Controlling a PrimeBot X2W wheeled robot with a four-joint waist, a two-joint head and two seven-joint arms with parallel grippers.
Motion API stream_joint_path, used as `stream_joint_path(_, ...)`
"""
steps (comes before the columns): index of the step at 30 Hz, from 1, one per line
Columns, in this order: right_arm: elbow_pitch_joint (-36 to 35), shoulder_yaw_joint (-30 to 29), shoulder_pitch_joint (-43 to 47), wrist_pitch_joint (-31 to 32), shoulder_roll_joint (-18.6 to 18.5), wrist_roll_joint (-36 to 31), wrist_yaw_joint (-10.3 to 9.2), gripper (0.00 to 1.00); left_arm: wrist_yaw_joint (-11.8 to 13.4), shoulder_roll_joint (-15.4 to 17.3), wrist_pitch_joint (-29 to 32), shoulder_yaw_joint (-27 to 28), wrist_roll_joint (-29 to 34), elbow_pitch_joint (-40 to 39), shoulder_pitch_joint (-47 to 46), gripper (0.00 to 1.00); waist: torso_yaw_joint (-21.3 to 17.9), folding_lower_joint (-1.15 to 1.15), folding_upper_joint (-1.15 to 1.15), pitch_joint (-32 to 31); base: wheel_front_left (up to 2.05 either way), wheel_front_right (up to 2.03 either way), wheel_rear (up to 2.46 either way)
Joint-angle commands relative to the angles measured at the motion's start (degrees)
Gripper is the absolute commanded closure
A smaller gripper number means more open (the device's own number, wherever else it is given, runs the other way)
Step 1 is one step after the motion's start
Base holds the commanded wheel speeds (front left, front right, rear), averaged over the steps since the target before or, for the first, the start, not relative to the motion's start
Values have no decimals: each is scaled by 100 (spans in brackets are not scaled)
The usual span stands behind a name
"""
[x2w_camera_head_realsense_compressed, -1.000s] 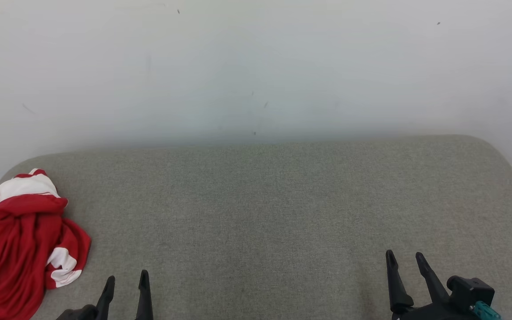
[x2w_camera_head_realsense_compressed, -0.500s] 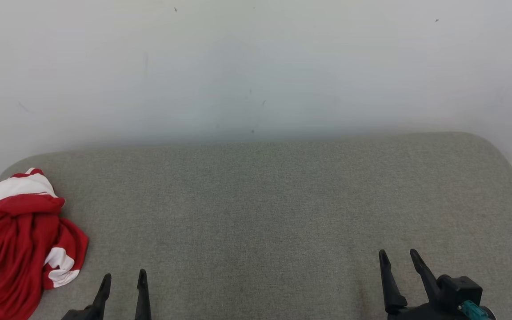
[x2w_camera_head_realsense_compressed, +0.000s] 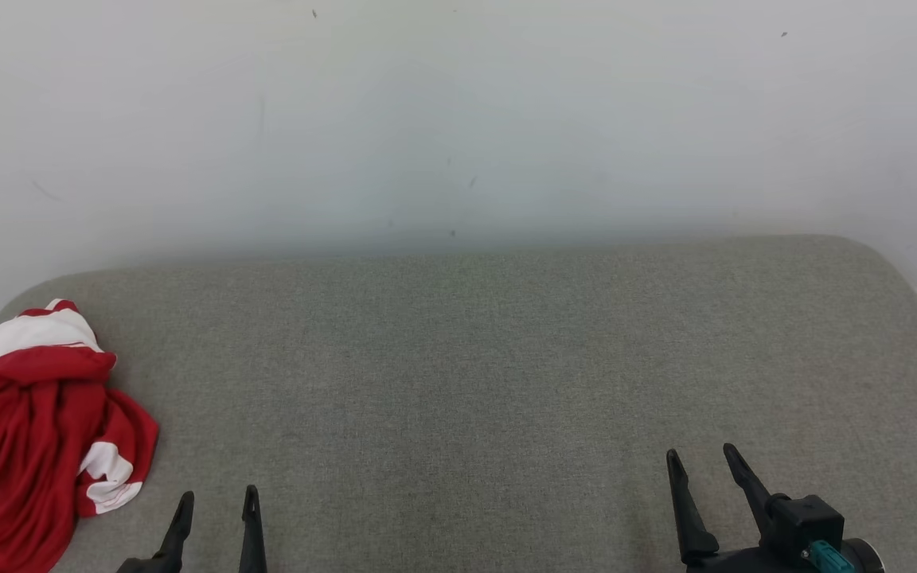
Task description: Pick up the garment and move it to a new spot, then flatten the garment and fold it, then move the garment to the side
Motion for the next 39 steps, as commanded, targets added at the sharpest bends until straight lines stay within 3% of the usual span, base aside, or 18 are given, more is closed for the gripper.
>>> stream_joint_path(1, 13, 17, -51, -38, -15, -66, -13, 0, -15, 11, -33, 14, 96, 31, 12, 0, -1, -1, -1, -4, 0, 0, 0)
stream_joint_path(25, 0, 15, 11, -37, -14, 55, -12, 0, 22, 9, -28, -56, -211, 134, -61, 0, 109, -1, -1, 31, 0, 0, 0)
stream_joint_path(30, -48, -41, 90, -36, -14, 36, -13, 0, 34, 10, -28, -42, -202, 86, -66, 0, 414, -1, -1, 58, 0, 0, 0)
stream_joint_path(39, -106, -171, 195, -36, -11, 18, -13, 0, -32, 25, -28, 28, -28, 75, -73, 0, 1422, -1, -1, 51, 0, 0, 0)
